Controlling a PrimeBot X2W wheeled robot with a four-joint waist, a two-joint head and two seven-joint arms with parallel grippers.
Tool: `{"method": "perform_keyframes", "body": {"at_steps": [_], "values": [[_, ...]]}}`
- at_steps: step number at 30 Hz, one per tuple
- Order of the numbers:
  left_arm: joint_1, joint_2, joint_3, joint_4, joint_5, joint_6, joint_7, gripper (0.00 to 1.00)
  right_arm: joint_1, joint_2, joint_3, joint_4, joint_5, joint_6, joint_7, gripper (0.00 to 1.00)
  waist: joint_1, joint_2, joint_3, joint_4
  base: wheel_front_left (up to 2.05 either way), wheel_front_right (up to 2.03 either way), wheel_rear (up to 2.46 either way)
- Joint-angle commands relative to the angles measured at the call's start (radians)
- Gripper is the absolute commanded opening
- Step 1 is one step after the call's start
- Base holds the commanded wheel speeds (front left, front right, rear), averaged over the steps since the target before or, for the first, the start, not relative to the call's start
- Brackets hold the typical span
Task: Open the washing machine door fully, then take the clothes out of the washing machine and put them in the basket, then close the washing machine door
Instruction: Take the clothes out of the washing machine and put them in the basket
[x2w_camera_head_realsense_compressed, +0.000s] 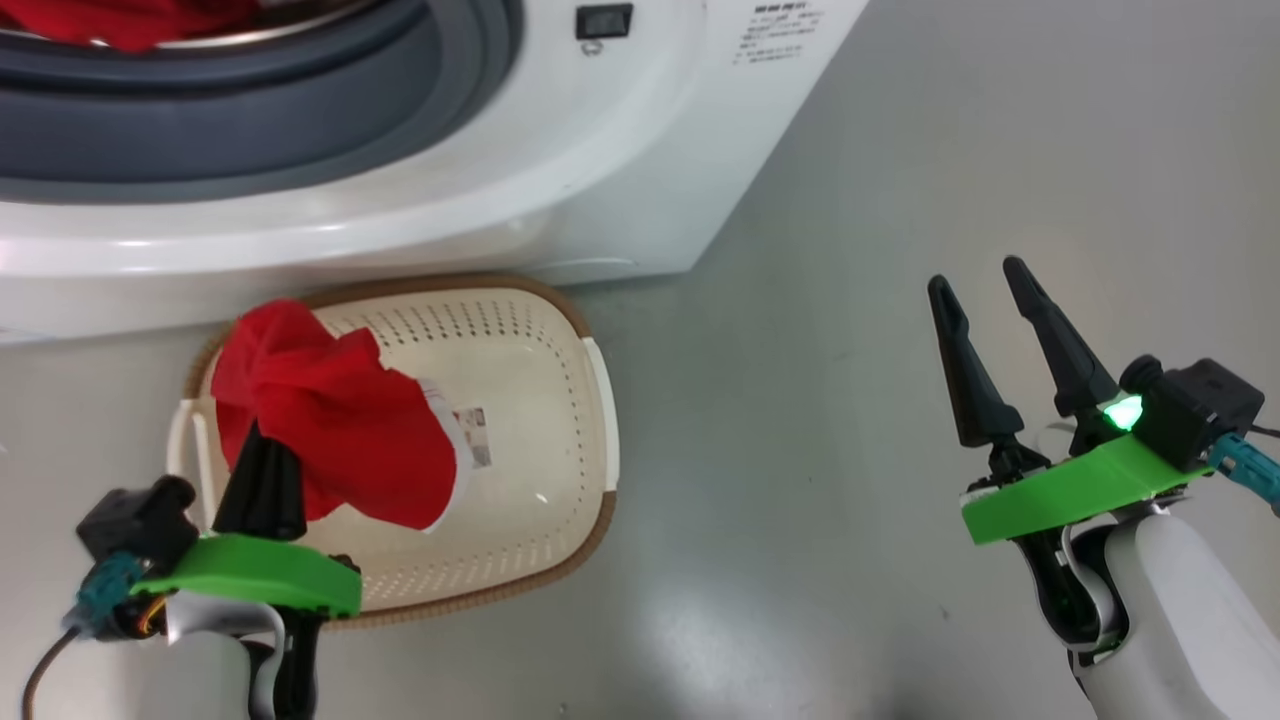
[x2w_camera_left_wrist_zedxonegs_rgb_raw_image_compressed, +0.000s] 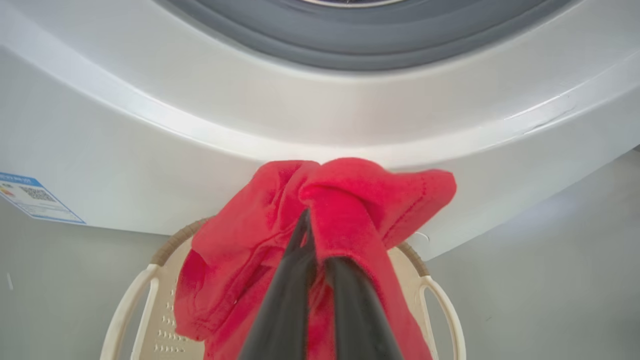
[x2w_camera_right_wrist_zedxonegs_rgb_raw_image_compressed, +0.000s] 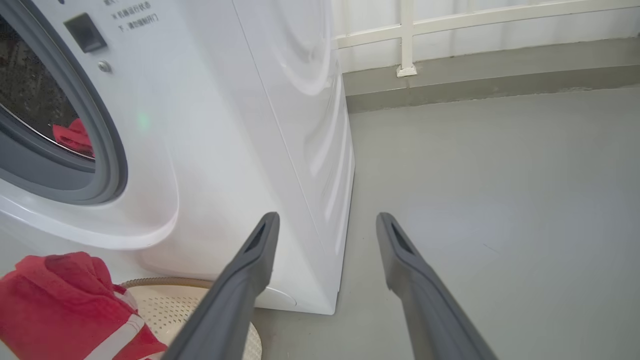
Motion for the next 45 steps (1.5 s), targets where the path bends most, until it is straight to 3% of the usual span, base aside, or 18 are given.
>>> {"method": "perform_keyframes", "body": {"at_steps": [1,18,33,45], "values": [[-0.017,0.021,0.031,0.02,0.015,-0.005,-0.005,0.0,-0.002,0.001,0.025,-0.026,0.003,0.006,-0.009,1.0,0.0,0.0,0.04,-0.024,0.0,0.0,0.0],[-0.236,0.054,-0.018,0.389,0.117,-0.006,-0.005,0.0,-0.057,0.009,0.019,-0.041,0.001,0.006,-0.009,1.0,0.0,0.0,0.179,-0.036,0.0,0.0,0.0],[-0.392,0.081,-0.037,0.593,0.162,-0.006,-0.005,0.0,-0.092,0.017,0.026,-0.052,-0.001,0.006,-0.009,1.0,0.0,0.0,0.269,-0.043,0.0,0.0,0.0],[-0.478,0.091,-0.108,0.719,0.143,-0.006,-0.005,0.0,-0.109,0.013,0.032,-0.066,-0.005,0.006,-0.009,1.0,0.0,0.0,0.3,-0.052,0.0,0.0,0.0]]}}
